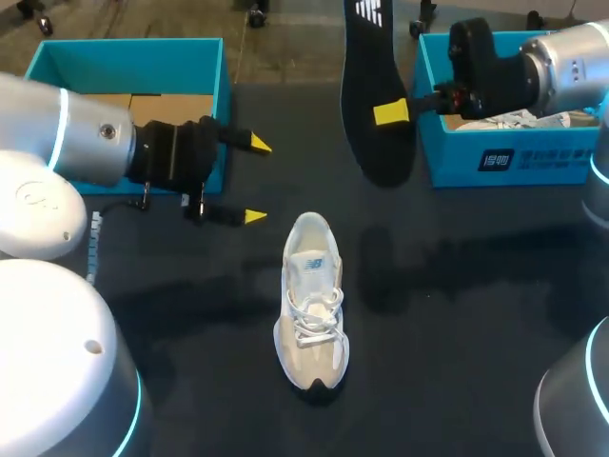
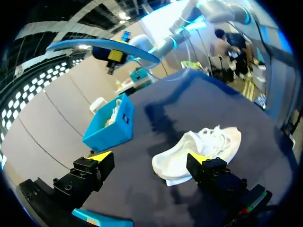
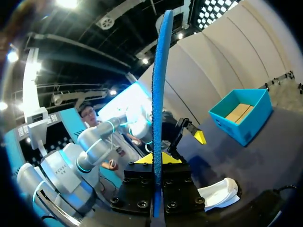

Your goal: Take the shoe out of the shoebox, open the shoe tongue, remove and reinsert the insole, then place the shoe into the shoebox

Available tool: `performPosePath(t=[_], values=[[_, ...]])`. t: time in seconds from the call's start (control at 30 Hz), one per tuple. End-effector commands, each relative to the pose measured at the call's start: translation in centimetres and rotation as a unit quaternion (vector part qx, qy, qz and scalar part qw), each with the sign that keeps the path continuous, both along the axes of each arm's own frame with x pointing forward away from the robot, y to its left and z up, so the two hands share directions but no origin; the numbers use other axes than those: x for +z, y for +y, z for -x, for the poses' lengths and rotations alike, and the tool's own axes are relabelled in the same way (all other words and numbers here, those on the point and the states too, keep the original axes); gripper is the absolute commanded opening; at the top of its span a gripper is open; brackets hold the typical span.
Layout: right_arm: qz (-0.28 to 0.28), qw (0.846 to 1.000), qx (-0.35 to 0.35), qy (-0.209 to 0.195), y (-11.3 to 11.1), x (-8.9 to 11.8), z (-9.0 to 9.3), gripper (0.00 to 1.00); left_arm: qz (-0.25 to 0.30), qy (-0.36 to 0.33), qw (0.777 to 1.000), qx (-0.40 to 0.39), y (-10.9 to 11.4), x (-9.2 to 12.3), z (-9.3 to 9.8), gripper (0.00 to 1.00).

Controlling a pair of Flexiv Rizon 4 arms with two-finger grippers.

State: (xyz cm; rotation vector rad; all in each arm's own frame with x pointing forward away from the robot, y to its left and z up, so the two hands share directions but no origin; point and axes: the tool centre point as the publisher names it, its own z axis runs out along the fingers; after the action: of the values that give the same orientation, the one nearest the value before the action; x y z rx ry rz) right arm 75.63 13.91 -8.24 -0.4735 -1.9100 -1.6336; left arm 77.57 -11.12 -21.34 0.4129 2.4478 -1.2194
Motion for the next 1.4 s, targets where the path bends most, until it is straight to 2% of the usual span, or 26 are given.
performPosePath(t=[0.03, 0.77, 0.97, 1.1, 1.17, 1.33, 1.4], values=[[-0.001, 1.000, 0.003, 0.000, 0.2, -0.1, -0.2, 0.00, -0.012, 0.010, 1.000, -0.008, -0.2, 0.2, -0.5, 1.00], [-0.001, 1.000, 0.003, 0.000, 0.2, -0.1, -0.2, 0.00, -0.021, 0.021, 1.000, -0.006, 0.3, -0.2, -0.6, 1.00], [-0.001, 1.000, 0.003, 0.000, 0.2, -0.1, -0.2, 0.00, -0.043, 0.046, 0.998, -0.029, 1.2, -3.3, -0.4, 1.00], [-0.010, 1.000, -0.002, -0.018, 1.4, -1.6, -0.6, 0.00, -0.047, 0.056, 0.997, -0.029, 1.7, -4.8, -0.2, 1.00], [-0.007, 0.999, 0.004, -0.040, 2.0, -2.3, -0.9, 0.00, -0.057, 0.062, 0.996, -0.033, 1.7, -5.6, 0.0, 1.00], [0.021, 0.996, 0.023, -0.087, 3.5, -3.8, -1.5, 0.00, -0.057, 0.072, 0.996, -0.019, 1.7, -7.5, -0.1, 1.00], [-0.001, 0.998, -0.004, -0.066, 3.8, -4.7, -1.8, 0.00, -0.067, 0.069, 0.995, -0.016, 1.5, -8.4, -0.1, 1.00]])
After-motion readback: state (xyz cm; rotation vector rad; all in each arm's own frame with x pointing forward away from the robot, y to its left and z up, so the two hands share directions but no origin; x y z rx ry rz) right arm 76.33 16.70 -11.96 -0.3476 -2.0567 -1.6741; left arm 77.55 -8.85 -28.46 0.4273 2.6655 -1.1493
